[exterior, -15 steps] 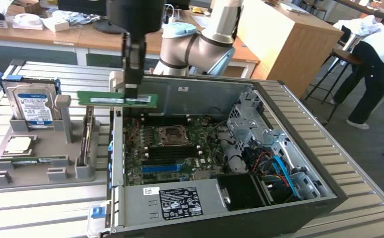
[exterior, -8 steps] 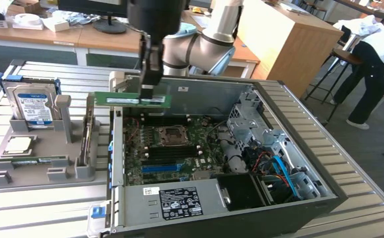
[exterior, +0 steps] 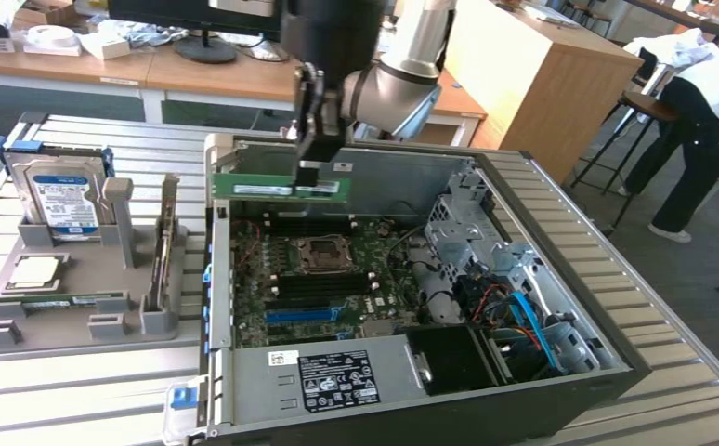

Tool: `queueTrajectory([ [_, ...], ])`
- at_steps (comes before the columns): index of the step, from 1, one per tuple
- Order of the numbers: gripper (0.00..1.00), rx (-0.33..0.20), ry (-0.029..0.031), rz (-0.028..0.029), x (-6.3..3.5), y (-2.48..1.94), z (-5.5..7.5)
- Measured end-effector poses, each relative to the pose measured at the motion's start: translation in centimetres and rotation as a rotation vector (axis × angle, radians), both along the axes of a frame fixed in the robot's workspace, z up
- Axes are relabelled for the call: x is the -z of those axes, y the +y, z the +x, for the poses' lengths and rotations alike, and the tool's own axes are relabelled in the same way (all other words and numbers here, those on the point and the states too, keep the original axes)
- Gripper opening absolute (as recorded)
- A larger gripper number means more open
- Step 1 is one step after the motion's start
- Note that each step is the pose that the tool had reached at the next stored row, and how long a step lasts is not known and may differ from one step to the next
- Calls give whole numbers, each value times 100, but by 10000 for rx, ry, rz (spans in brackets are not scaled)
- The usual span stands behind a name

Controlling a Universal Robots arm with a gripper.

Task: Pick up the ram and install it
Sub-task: 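Pick up the ram and move it above insertion slot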

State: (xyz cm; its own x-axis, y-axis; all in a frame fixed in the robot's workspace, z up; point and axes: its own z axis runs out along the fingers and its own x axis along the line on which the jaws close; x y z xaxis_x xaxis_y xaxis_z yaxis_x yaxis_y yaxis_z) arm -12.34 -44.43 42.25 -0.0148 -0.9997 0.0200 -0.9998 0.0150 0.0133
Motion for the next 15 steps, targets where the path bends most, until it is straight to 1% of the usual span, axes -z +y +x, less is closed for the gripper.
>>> queueTrajectory([
  [15, 11, 0, 0, 0, 0, 0, 601],
])
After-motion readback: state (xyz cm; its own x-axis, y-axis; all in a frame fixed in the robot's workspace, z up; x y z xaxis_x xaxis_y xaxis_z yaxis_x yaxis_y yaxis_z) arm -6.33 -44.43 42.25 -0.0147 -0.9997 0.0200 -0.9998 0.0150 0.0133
